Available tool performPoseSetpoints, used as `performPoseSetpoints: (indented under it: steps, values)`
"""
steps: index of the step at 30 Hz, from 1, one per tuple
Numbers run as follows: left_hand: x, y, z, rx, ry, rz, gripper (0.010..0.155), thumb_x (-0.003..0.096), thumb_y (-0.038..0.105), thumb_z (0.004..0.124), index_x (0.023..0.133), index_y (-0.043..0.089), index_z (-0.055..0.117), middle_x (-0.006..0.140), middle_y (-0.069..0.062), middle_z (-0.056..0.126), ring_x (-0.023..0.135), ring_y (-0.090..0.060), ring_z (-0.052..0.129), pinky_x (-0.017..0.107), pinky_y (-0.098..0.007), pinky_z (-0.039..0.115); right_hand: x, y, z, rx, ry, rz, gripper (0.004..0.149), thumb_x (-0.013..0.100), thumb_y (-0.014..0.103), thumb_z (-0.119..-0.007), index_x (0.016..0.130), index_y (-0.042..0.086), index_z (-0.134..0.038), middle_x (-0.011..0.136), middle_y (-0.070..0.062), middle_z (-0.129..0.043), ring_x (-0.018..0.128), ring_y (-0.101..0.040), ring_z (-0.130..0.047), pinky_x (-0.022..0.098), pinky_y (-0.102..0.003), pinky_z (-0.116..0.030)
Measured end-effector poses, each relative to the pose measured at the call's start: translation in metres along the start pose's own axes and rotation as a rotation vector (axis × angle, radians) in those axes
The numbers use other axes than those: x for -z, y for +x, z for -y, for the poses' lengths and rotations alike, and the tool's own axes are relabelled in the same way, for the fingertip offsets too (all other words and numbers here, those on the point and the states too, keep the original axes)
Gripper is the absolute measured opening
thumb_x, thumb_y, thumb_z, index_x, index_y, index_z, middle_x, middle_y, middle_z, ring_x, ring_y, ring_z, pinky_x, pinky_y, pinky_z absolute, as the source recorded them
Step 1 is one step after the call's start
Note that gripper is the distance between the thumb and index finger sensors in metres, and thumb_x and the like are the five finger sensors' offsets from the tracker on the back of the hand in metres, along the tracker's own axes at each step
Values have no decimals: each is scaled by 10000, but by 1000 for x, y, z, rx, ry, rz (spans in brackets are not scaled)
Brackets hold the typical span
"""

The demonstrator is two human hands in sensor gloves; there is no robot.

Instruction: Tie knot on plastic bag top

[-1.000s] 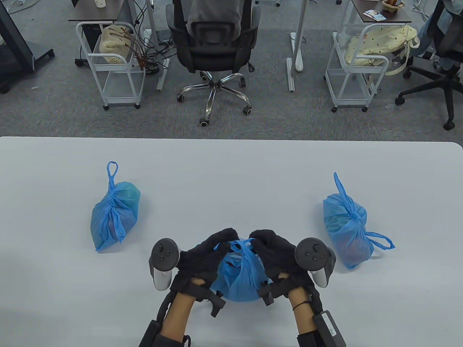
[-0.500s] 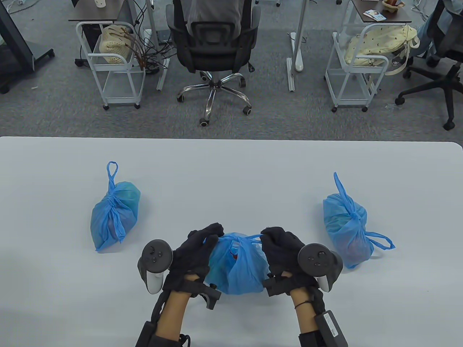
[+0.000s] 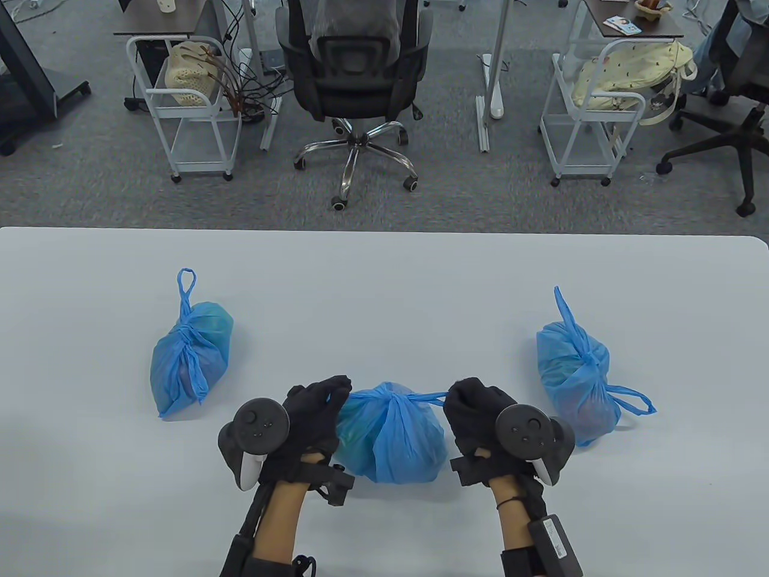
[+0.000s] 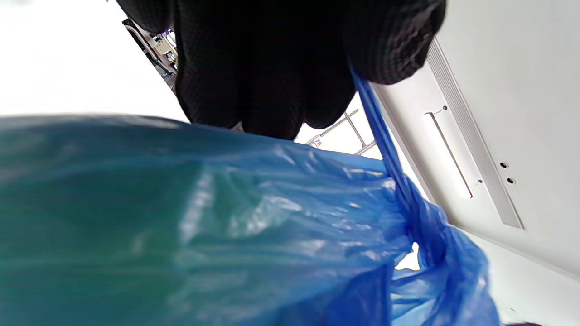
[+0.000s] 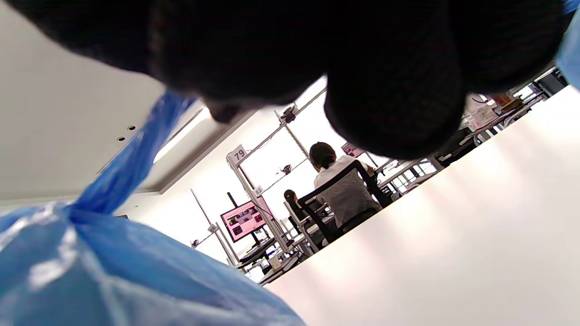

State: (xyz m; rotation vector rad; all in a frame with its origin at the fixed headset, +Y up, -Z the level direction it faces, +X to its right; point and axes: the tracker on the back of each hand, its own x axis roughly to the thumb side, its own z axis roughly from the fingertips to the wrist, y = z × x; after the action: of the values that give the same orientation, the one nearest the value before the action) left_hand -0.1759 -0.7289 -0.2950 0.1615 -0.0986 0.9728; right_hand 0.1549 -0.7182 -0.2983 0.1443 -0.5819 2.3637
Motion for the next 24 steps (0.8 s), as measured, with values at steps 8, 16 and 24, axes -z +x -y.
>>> performPoseSetpoints:
  steps: [8,16,24]
  values:
    - [1,-4,-4,276,31,-26,426,522,437,708,789,221,959,692,-62,1101,631,-325,1088,679,-533,683,-1,-2,-3,-195,-10,-12,353,431,380,-833,534,66,-958,219,-16,-965,250,-241,-1050,308,-566,-830]
    - [3,-17,-2,418,-17,-174,416,520,450,706,747,229,976,616,-30,1119,572,-288,1116,661,-508,716,-3,-12,-10,-304,32,-112,352,432,377,-836,534,63,-958,222,-17,-964,258,-244,-1050,317,-569,-827]
    - [1,-20,-8,244,-22,-117,412,522,517,722,789,297,946,678,16,1084,652,-255,1075,695,-561,665,-5,-2,-3,-358,-39,-16,359,447,381,-807,565,73,-948,255,-17,-977,276,-255,-1054,324,-571,-825]
